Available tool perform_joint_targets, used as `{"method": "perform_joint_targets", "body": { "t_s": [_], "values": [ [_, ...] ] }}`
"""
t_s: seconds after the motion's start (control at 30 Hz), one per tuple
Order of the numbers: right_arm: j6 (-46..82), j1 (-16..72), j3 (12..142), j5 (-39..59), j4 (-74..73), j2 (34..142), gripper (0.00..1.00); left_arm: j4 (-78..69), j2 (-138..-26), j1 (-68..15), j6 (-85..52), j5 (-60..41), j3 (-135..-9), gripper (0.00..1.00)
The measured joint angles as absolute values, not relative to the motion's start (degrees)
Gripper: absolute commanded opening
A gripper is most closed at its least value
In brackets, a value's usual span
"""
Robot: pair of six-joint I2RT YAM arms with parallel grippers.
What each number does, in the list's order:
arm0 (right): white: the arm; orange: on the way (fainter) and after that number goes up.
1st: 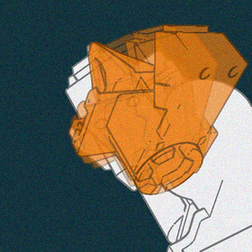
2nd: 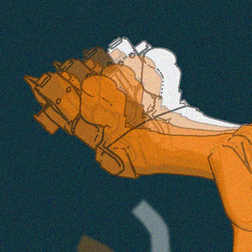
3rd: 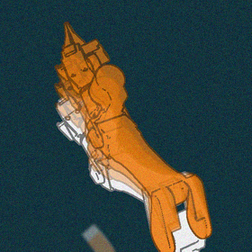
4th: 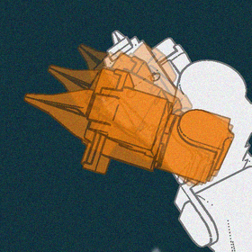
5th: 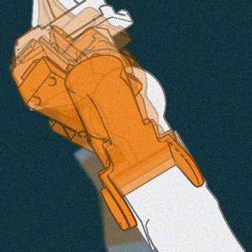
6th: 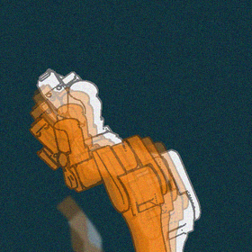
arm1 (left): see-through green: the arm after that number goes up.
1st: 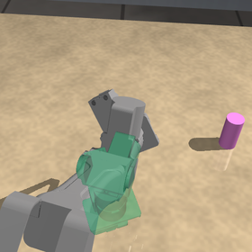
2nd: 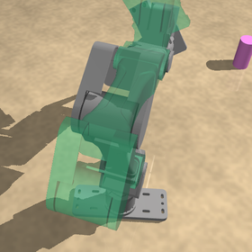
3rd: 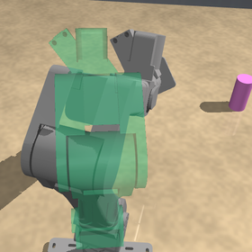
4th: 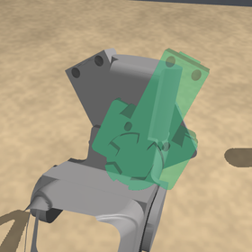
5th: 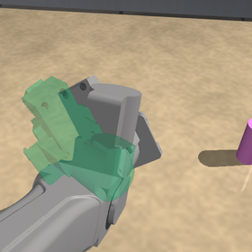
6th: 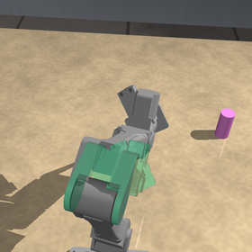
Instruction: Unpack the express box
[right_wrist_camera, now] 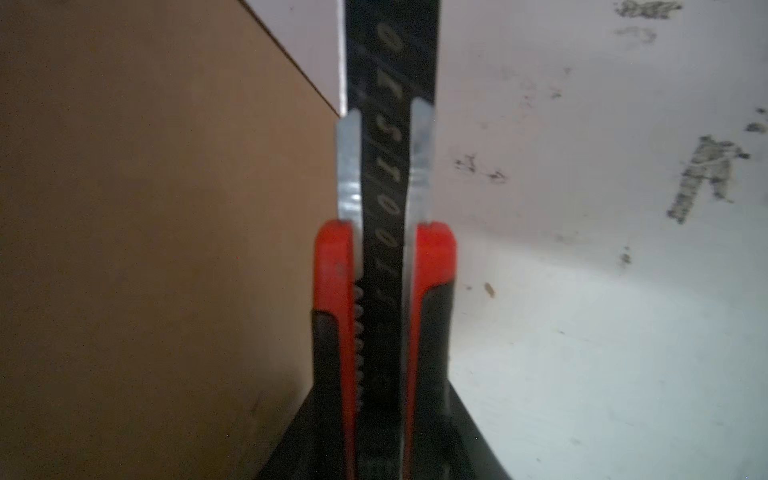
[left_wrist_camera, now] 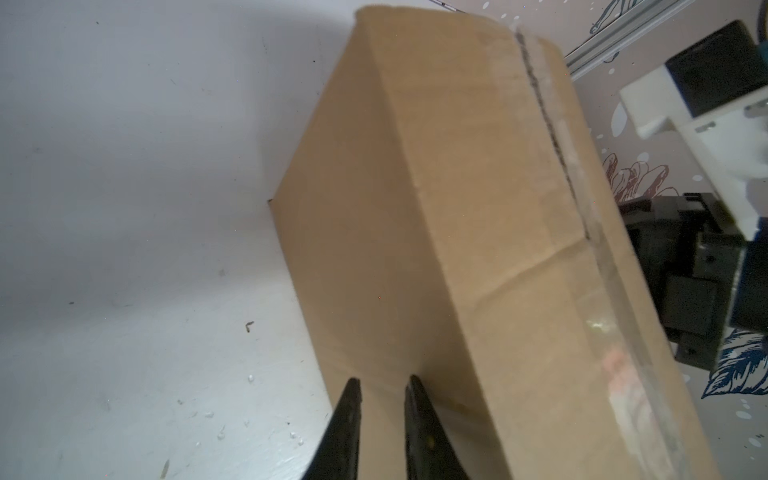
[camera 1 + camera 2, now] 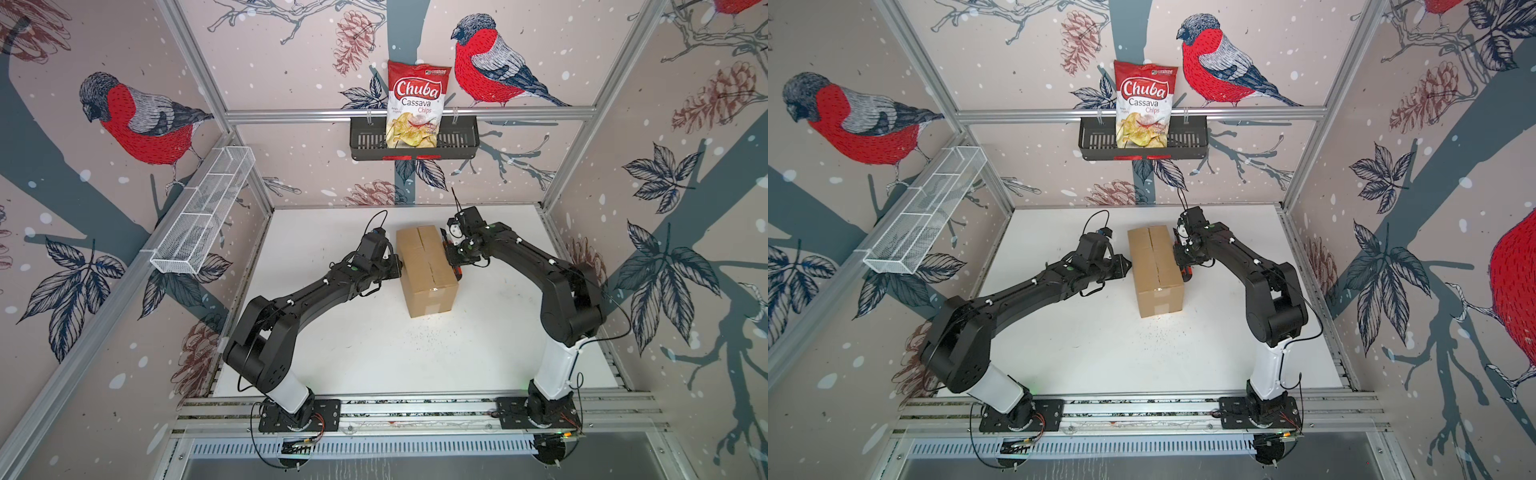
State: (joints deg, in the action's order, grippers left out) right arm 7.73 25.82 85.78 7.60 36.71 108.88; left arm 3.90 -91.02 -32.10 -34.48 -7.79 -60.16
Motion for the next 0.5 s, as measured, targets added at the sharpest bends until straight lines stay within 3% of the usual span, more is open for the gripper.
{"method": "perform_joint_targets", "body": {
  "t_s": [0.5],
  "values": [
    [12.43, 22.24, 82.76, 10.22, 32.71, 110.24, 0.10, 11.03, -77.47, -30.02, -35.55, 1.74, -54.89, 0.24]
  ]
}}
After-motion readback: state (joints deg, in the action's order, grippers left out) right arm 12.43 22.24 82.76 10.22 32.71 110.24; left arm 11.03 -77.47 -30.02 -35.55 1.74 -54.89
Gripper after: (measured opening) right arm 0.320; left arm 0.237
